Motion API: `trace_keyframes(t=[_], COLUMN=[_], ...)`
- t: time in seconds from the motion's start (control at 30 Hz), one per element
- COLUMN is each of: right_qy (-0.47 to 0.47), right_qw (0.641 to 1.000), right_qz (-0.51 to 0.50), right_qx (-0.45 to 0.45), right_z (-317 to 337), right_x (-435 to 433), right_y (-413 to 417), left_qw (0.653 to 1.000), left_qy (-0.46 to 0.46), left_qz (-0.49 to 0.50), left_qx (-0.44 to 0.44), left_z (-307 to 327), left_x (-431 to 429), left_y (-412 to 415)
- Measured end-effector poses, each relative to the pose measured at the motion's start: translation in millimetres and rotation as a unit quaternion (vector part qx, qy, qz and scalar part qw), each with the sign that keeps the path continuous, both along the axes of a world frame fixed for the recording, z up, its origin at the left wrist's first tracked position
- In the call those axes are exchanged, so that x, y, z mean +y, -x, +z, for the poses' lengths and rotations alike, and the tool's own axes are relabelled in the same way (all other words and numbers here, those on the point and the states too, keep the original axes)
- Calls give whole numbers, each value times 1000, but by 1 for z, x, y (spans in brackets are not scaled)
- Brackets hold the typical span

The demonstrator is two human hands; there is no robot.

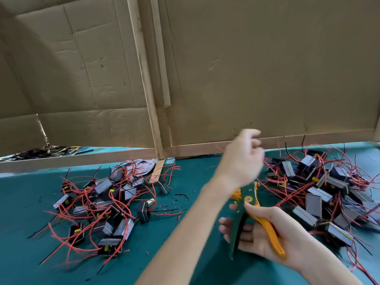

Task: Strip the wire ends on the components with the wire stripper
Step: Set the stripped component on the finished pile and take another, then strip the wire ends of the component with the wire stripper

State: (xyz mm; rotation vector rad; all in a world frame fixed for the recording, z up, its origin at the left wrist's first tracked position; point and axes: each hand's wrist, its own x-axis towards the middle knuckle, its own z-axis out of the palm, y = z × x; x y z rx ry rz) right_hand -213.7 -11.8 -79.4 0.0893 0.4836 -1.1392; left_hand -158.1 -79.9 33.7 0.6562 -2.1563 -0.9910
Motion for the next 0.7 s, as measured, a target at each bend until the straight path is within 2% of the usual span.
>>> trace_keyframes(t=[0.03, 0.07, 0.17, 0.27, 0.33, 0.4, 0.53, 0.7], right_qy=[59, 97, 51, 69, 64, 73, 69, 69], right_qw=[988, 968, 974, 971, 962, 956, 955, 953], right_qz=[9, -18, -56, -78, -98, -104, -106, -118], right_qx=[140, 230, 216, 216, 247, 263, 269, 270], right_z=[4, -5, -2, 4, 2, 4, 5, 3], right_x=[6, 15, 9, 14, 13, 13, 12, 10], right_y=[11, 11, 22, 13, 17, 14, 16, 18], left_qw=[999, 997, 980, 957, 934, 922, 930, 929], left_qy=[2, 11, 42, 5, 6, 14, 2, -54], left_qz=[41, 80, 183, 246, 242, 213, 153, 124], left_qx=[9, 1, -59, -152, -263, -322, -334, -344], left_z=[3, 6, 15, 10, -9, -31, -56, -54], left_x=[-9, -19, -58, -94, -111, -120, -123, -126], left_y=[-22, -46, -111, -151, -158, -154, -144, -148])
